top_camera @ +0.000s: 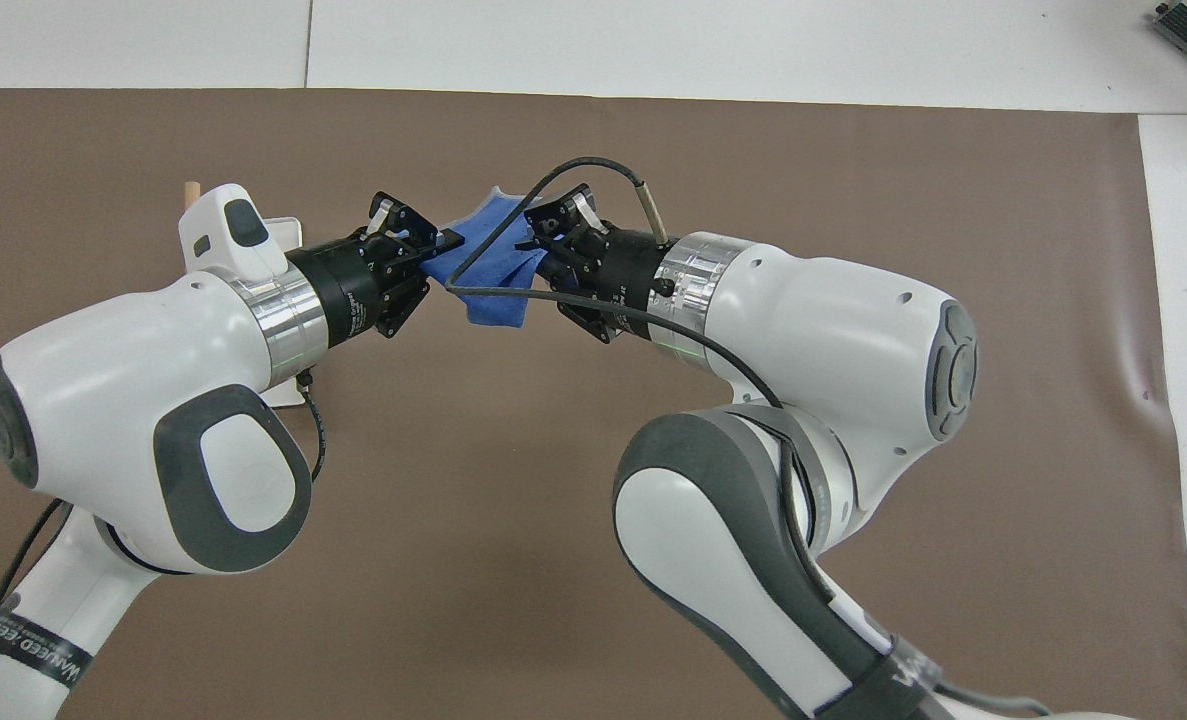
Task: Right arm passes towel to left arm to hang
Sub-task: 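Close the left gripper on the towel while the right gripper releases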
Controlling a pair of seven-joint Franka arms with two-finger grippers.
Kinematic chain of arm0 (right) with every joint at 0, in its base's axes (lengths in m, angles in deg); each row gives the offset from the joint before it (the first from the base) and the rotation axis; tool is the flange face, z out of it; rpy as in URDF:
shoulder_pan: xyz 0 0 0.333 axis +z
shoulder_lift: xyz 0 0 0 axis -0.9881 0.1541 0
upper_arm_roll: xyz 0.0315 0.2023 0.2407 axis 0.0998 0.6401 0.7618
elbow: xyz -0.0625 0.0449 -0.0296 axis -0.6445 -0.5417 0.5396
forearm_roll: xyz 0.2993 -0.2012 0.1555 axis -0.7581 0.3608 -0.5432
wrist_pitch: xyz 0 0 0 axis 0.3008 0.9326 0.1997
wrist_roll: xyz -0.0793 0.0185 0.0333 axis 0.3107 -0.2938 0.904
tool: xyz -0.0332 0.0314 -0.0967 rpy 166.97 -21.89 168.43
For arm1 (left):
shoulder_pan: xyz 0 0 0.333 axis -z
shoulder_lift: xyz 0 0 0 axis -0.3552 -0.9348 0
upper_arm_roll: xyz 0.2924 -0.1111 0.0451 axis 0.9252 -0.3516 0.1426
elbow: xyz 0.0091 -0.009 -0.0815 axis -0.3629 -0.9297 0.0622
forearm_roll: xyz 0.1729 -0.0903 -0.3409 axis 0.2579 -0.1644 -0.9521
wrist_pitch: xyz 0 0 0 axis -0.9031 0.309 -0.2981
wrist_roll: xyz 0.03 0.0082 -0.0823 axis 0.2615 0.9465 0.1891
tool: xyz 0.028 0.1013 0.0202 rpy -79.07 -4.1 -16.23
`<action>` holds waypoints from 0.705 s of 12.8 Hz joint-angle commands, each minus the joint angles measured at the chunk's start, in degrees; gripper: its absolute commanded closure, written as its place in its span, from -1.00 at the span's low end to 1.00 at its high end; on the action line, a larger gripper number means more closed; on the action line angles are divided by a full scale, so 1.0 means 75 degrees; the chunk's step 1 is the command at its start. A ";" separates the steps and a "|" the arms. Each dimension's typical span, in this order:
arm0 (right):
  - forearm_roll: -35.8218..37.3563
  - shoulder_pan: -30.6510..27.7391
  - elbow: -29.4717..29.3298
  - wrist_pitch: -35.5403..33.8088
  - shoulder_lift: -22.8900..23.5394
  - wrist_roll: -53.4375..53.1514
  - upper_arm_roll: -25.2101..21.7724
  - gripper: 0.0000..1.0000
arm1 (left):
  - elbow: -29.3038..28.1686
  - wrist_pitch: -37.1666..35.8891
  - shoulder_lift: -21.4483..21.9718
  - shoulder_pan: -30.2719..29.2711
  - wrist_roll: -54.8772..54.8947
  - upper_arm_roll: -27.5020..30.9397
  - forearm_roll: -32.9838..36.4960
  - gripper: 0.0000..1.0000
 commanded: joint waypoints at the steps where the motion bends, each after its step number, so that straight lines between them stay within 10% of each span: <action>1: -0.0052 -0.0036 0.0100 -0.0045 -0.0073 -0.0027 -0.0004 -0.94 | 0.0116 0.0070 -0.0110 -0.0138 0.0548 -0.0009 -0.0049 1.00; 9: 0.0275 -0.0901 0.1108 -0.0475 -0.0764 0.1119 -0.0074 -1.00 | -0.0013 0.0082 -0.0191 -0.0431 0.0514 0.0236 -0.0049 1.00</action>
